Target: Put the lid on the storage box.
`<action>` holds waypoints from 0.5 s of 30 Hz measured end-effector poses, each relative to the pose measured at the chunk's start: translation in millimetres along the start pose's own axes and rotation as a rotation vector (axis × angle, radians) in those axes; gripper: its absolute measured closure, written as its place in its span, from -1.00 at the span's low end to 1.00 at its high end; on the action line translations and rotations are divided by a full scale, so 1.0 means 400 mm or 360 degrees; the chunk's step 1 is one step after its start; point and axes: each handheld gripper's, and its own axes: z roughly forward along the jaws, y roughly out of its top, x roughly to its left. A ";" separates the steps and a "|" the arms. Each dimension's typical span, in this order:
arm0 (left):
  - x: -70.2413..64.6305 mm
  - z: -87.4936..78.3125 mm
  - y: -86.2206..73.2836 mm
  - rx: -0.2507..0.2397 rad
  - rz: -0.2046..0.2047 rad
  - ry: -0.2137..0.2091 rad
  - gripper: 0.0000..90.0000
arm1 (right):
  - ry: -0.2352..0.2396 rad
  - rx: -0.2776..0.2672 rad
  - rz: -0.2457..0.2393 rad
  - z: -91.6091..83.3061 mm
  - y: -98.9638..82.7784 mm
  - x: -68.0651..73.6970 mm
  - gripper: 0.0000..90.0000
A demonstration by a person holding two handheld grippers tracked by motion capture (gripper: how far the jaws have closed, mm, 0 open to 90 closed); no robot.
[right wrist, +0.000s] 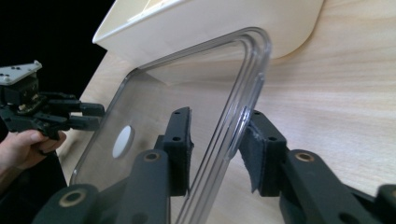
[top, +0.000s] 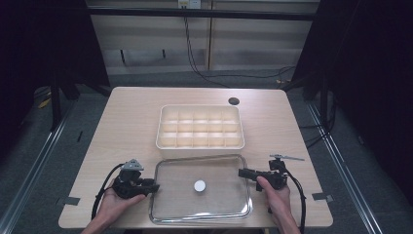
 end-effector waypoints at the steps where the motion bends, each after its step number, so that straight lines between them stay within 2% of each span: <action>1: 0.001 0.000 0.000 0.0003 0.0003 -0.0005 0.42 | -0.0022 0.0025 -0.0016 0.003 -0.002 -0.001 0.41; 3: 0.002 -0.001 0.000 0.0003 0.0003 0.0001 0.42 | -0.0008 0.0056 -0.0020 0.010 -0.004 -0.002 0.36; 8: 0.006 -0.002 0.000 -0.0006 -0.0006 0.0011 0.42 | 0.0037 0.0080 -0.0046 0.012 -0.002 -0.004 0.40; 9: 0.006 -0.001 0.000 -0.0006 -0.0007 0.0012 0.42 | 0.0051 0.0081 -0.0040 0.012 -0.002 -0.004 0.41; 10: 0.007 -0.002 0.000 -0.0005 -0.0008 0.0009 0.40 | 0.0096 0.0094 -0.0049 0.017 -0.003 -0.003 0.38; 13: 0.008 -0.002 0.000 -0.0006 -0.0012 0.0013 0.40 | 0.0087 0.0103 -0.0067 0.020 0.000 0.001 0.43; 15: 0.009 -0.002 0.001 -0.0008 -0.0006 0.0018 0.40 | 0.0097 0.0086 -0.0053 0.018 0.003 -0.001 0.47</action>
